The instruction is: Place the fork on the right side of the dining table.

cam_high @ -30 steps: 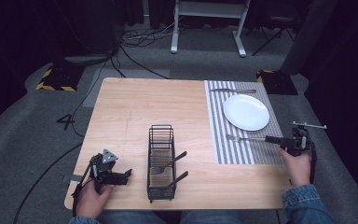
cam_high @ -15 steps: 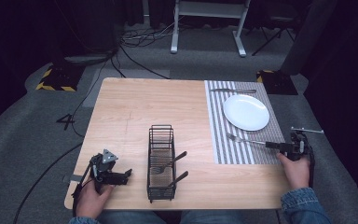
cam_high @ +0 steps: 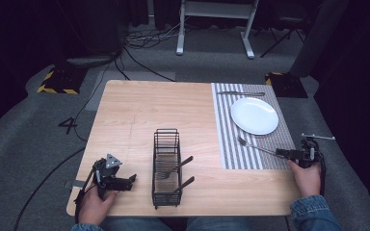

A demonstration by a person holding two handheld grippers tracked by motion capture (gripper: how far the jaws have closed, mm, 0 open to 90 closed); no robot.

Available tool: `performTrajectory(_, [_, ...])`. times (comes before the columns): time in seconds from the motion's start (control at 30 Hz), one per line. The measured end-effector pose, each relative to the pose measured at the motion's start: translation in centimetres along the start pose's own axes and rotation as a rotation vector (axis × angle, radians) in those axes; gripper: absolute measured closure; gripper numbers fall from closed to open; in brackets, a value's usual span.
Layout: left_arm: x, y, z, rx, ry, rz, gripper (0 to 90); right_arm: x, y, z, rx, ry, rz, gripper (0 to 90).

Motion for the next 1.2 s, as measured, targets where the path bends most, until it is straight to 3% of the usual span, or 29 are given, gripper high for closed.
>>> performTrajectory(0.2, [0.0, 0.0, 0.0, 0.0, -0.001, 0.0, 0.2, 0.0, 0.6, 0.2, -0.041, 0.019, 0.012, 49.5])
performTrajectory(0.3, [0.0, 0.0, 0.0, 0.0, -0.001, 0.0, 0.2, 0.0, 1.2, -0.6, -0.054, 0.065, 0.032, 48.9])
performTrajectory(0.47, [0.0, 0.0, 0.0, 0.0, 0.0, 0.0, 0.2, -0.2, 1.6, -2.2, -0.021, 0.096, 0.042, 47.7])
performTrajectory(0.6, [0.0, 0.0, 0.0, 0.0, -0.001, 0.0, 0.2, -0.6, 1.3, -4.9, 0.026, 0.139, 0.031, 45.7])
performTrajectory(0.77, [0.0, 0.0, 0.0, 0.0, 0.0, 0.0, 0.2, -1.0, 0.3, -6.2, 0.058, 0.149, 0.003, 46.0])
performTrajectory(0.87, [0.0, 0.0, 0.0, 0.0, 0.0, 0.0, 0.2, -1.2, -0.3, -6.1, 0.064, 0.137, -0.013, 46.2])
performTrajectory(1.0, [0.0, 0.0, 0.0, 0.0, -0.001, 0.0, 0.2, -1.3, -1.2, -4.7, 0.038, 0.099, -0.035, 46.6])
performTrajectory(1.2, [-0.1, 0.1, 0.0, 0.003, 0.005, -0.001, 0.2, -0.2, -1.7, -3.7, 0.022, 0.089, -0.007, 46.6])
Point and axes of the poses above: each handheld gripper's, and its own axes: y roughly backward along the jaws, x roughly out of its top, z roughly to its right, the point moved 10 cm from there along -y, roughly forward along the jaws, and after that the axes turned 3 degrees about y, right-handed, at the moved point
